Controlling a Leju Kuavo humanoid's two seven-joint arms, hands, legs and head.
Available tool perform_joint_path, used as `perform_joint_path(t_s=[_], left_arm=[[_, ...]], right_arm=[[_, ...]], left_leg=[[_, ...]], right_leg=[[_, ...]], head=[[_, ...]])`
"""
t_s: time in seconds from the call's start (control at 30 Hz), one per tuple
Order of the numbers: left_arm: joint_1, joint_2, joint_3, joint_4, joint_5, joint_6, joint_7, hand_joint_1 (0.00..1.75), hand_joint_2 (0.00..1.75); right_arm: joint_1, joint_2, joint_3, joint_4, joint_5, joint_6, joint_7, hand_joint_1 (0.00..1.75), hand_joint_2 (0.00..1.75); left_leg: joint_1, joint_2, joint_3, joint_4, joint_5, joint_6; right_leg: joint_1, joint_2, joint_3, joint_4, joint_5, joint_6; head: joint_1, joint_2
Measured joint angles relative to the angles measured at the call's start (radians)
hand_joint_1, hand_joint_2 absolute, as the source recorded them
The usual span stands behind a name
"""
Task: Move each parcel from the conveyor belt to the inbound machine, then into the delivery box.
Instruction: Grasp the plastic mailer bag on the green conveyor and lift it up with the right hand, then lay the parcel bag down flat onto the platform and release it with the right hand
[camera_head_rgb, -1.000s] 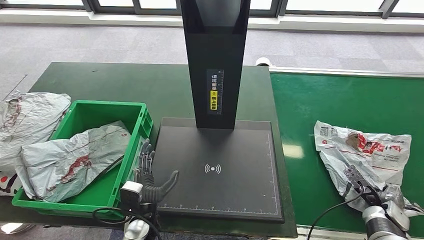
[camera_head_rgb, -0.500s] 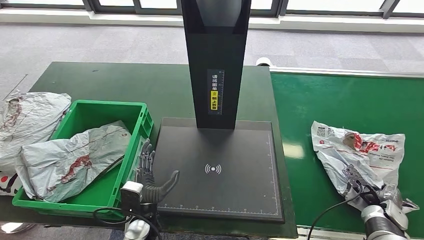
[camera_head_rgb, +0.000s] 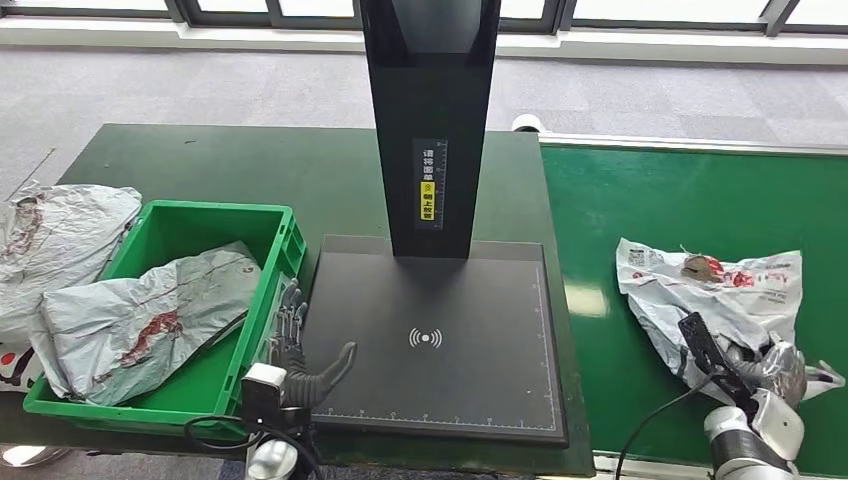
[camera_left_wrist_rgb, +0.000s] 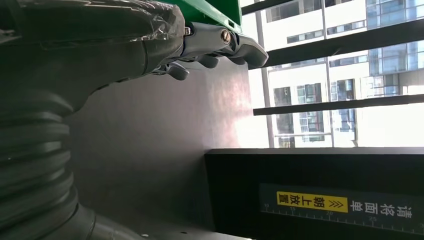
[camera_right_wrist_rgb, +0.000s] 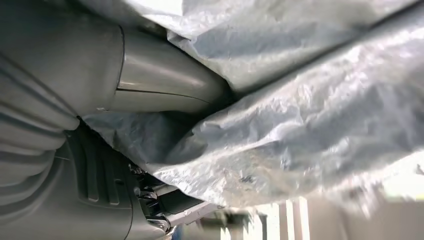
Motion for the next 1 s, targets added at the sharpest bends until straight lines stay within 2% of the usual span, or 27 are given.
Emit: perform_joint_path(t_s=[0.07, 0.13, 0.23, 0.3, 0.4, 0.57, 0.73, 1.0], left_arm=[[0.001, -0.001, 0.007, 0.0, -0.012, -0.006, 0.0, 0.0, 1.75], [0.001, -0.001, 0.01, 0.003, -0.015, -0.004, 0.0, 0.0, 1.75], [0.0, -0.001, 0.011, 0.01, -0.009, 0.01, 0.0, 0.0, 1.75], [-0.001, -0.001, 0.011, 0.015, -0.002, 0.021, 0.0, 0.0, 1.75], [-0.001, 0.0, 0.011, 0.019, 0.009, 0.033, 0.0, 0.0, 1.75], [-0.001, 0.001, 0.011, 0.02, 0.015, 0.036, 0.0, 0.0, 1.75], [-0.001, 0.002, 0.011, 0.02, 0.016, 0.036, 0.0, 0.0, 1.75], [0.002, 0.002, 0.011, 0.019, 0.023, 0.041, 0.0, 0.0, 1.75]], right_arm=[[0.035, 0.08, 0.041, -0.109, 0.029, -0.041, -0.062, 1.75, 1.75], [0.116, 0.188, 0.14, -0.27, 0.075, 0.024, -0.049, 1.75, 1.75], [0.23, 0.312, 0.425, -0.459, 0.093, 0.125, 0.071, 1.75, 1.75], [0.282, 0.347, 0.619, -0.532, 0.091, 0.133, 0.141, 1.75, 1.75], [0.328, 0.363, 0.788, -0.612, 0.087, 0.123, 0.171, 1.75, 1.75], [0.37, 0.37, 0.923, -0.683, 0.086, 0.116, 0.163, 1.75, 1.75], [0.385, 0.37, 0.984, -0.713, 0.086, 0.116, 0.163, 1.75, 1.75], [0.395, 0.37, 1.016, -0.731, 0.087, 0.119, 0.153, 1.75, 1.75]], left_leg=[[0.002, 0.0, 0.005, 0.0, 0.001, -0.001], [0.005, 0.0, 0.006, -0.001, 0.0, -0.003], [0.006, 0.005, 0.007, -0.001, -0.001, -0.008], [0.006, 0.007, 0.006, -0.002, 0.0, -0.009], [0.007, 0.005, 0.005, -0.002, 0.0, -0.01], [0.007, 0.005, 0.005, -0.002, -0.001, -0.011], [0.007, 0.004, 0.005, -0.002, -0.001, -0.011], [0.007, 0.004, 0.005, -0.002, -0.001, -0.011]], right_leg=[[0.002, 0.001, 0.0, 0.0, 0.0, -0.001], [0.006, 0.0, 0.001, 0.0, -0.001, -0.003], [0.008, 0.006, -0.004, 0.002, -0.001, -0.008], [0.007, 0.009, -0.006, 0.003, -0.002, -0.009], [0.008, 0.006, -0.006, 0.003, -0.003, -0.011], [0.007, 0.006, -0.005, 0.003, -0.003, -0.011], [0.007, 0.005, -0.005, 0.003, -0.003, -0.011], [0.007, 0.005, -0.005, 0.003, -0.003, -0.011]], head=[[0.0, 0.0], [0.0, 0.0], [0.0, 0.0], [-0.001, 0.0], [0.0, 0.0], [0.0, 0.0], [0.0, 0.0], [0.0, 0.0]])
